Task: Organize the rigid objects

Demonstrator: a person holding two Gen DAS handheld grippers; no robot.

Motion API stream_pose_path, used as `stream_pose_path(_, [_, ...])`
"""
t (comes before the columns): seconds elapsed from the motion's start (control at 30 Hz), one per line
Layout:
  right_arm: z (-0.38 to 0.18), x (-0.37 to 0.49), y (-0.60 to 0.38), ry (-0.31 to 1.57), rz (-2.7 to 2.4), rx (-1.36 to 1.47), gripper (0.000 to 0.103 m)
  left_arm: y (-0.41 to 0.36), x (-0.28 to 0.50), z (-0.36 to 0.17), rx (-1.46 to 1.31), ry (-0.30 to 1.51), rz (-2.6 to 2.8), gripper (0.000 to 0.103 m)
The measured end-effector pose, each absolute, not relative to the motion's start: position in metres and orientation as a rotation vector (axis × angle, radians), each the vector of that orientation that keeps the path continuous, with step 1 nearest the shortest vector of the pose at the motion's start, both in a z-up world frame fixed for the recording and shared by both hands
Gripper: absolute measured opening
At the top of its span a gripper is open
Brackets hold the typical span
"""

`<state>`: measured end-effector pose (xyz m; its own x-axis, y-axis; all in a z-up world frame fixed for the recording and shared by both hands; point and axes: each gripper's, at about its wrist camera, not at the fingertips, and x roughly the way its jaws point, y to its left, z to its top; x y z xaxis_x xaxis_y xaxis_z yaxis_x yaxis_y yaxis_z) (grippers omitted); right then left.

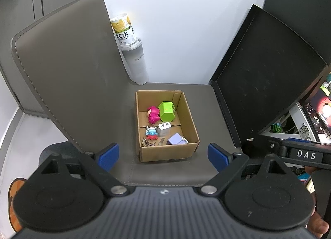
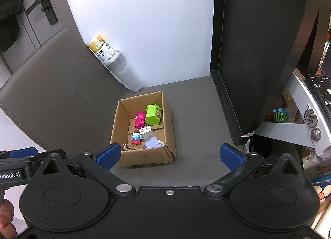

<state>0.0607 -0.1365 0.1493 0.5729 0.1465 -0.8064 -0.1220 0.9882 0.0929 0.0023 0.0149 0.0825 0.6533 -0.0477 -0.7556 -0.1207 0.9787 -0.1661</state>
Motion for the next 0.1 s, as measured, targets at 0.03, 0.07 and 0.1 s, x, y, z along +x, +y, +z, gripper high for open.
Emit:
stream_pose_path(0.03, [0.1487, 0.0601, -0.1368, 0.950, 0.157, 0.029, 0.103, 0.0146, 0.0023, 0.0825, -0.207, 0.859, 0.039, 0.092])
stream_pose_path(0.07, [0.1486, 0.0596, -0.1371, 0.950, 0.158, 0.029, 0.103, 0.0141, 0.0022, 0.0826, -0.203, 0.856, 0.035, 0.092])
stream_pose_path(0.1, [0.1487, 0.0592, -0.1373, 0.950, 0.158, 0.029, 0.103, 0.0129, 0.0023, 0.0829, -0.196, 0.852, 0.029, 0.092])
